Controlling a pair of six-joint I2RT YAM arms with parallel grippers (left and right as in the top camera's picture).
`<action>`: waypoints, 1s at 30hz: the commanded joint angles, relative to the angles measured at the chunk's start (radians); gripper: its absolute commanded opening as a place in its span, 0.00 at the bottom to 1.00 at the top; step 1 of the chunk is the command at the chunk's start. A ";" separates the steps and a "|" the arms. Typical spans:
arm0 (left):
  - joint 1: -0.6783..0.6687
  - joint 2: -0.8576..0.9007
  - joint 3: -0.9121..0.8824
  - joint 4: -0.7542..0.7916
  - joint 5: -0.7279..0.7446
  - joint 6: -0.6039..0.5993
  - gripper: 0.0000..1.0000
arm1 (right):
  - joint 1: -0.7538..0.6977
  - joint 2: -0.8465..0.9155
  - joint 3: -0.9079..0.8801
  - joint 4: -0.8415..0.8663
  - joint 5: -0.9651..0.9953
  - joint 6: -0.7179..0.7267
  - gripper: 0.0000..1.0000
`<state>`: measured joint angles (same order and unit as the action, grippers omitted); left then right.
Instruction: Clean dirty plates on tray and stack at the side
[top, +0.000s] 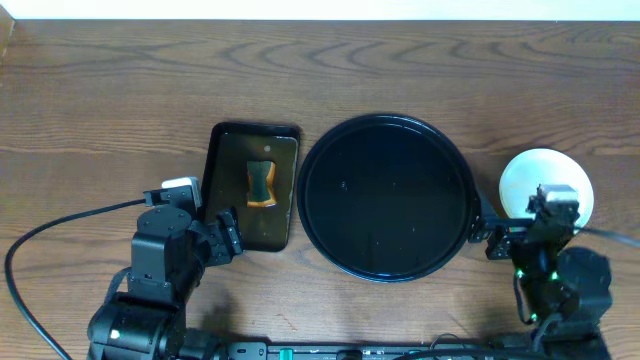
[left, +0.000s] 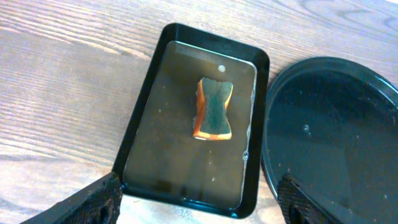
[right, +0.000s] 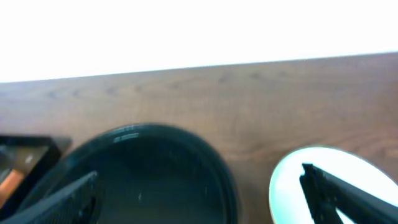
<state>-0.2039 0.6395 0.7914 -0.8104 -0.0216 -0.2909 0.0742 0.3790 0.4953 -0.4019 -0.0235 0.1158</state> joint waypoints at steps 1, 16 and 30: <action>0.000 0.000 -0.004 0.000 0.006 0.009 0.81 | -0.039 -0.113 -0.153 0.187 -0.038 -0.023 0.99; 0.000 0.000 -0.004 0.000 0.006 0.009 0.81 | -0.056 -0.374 -0.490 0.320 -0.042 -0.063 0.99; 0.000 0.000 -0.004 0.000 0.006 0.009 0.81 | -0.054 -0.372 -0.490 0.331 -0.041 -0.062 0.99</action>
<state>-0.2039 0.6395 0.7914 -0.8104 -0.0212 -0.2909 0.0357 0.0124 0.0067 -0.0669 -0.0566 0.0669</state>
